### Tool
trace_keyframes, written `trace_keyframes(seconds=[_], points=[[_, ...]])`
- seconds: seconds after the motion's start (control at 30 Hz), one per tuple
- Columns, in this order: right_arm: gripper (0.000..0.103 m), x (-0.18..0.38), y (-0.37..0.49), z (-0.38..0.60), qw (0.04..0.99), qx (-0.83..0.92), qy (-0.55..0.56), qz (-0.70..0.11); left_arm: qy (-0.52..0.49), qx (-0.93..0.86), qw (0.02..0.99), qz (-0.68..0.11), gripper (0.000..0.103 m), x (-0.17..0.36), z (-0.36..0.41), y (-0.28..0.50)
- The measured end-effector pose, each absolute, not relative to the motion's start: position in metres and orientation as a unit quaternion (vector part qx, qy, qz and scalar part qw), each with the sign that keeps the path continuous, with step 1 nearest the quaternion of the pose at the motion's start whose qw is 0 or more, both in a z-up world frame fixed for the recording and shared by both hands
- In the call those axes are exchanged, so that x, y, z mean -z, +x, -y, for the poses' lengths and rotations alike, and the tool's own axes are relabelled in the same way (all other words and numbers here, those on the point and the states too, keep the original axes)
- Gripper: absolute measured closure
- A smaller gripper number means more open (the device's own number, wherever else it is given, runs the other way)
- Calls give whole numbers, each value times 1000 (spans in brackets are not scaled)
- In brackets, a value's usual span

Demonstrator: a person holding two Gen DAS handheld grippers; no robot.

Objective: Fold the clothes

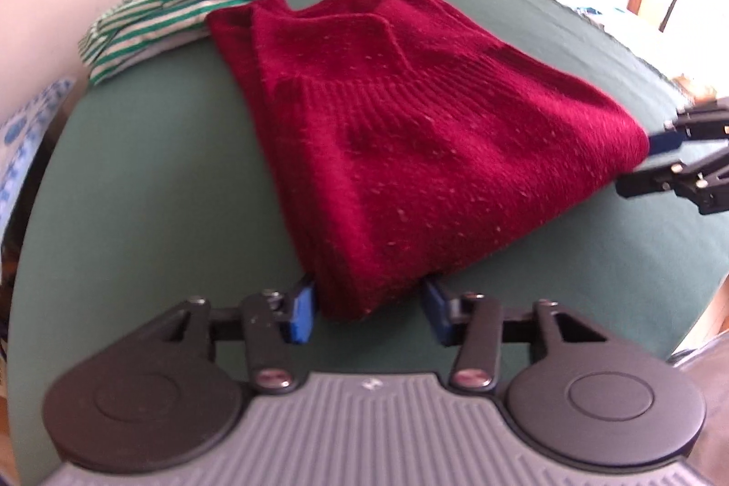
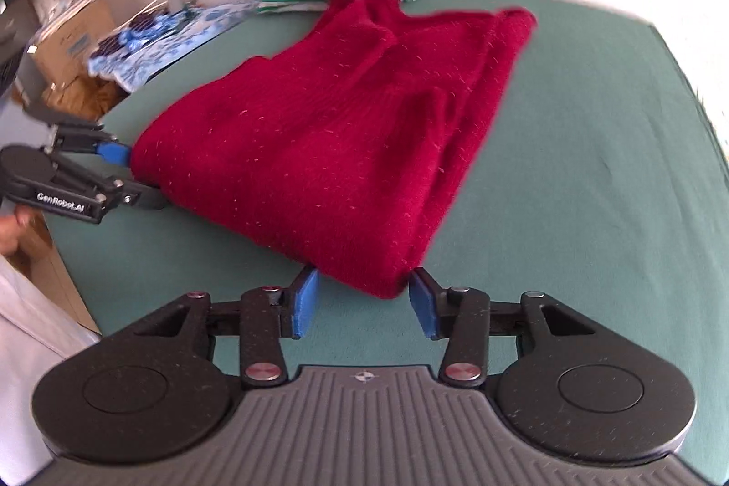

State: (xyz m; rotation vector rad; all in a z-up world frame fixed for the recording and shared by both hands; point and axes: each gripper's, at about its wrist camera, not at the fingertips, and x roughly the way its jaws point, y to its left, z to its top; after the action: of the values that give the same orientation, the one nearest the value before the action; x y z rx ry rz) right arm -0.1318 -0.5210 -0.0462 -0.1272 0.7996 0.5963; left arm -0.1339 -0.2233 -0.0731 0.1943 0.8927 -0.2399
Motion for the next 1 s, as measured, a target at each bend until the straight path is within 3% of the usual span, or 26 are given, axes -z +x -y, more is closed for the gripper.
trace_keyframes(seconds=[0.1, 0.23, 0.33, 0.47, 0.77, 1.0], points=[[64, 50, -131, 519, 883, -288, -63, -365, 106, 114, 895, -417, 62, 72, 225, -134], [81, 48, -123, 525, 885, -292, -23, -363, 108, 105, 903, -403, 79, 66, 226, -135], [85, 41, -119, 529, 881, -298, 1, -368, 104, 105, 909, -390, 85, 54, 227, -140], [86, 21, -131, 538, 873, -316, 18, -371, 85, 115, 915, -377, 85, 30, 215, -154], [86, -12, -160, 550, 825, -358, 55, -434, 29, 146, 884, -443, 85, 7, 198, -192], [86, -34, -115, 554, 831, -344, 130, -418, -21, 143, 901, -409, 85, -24, 185, -139]])
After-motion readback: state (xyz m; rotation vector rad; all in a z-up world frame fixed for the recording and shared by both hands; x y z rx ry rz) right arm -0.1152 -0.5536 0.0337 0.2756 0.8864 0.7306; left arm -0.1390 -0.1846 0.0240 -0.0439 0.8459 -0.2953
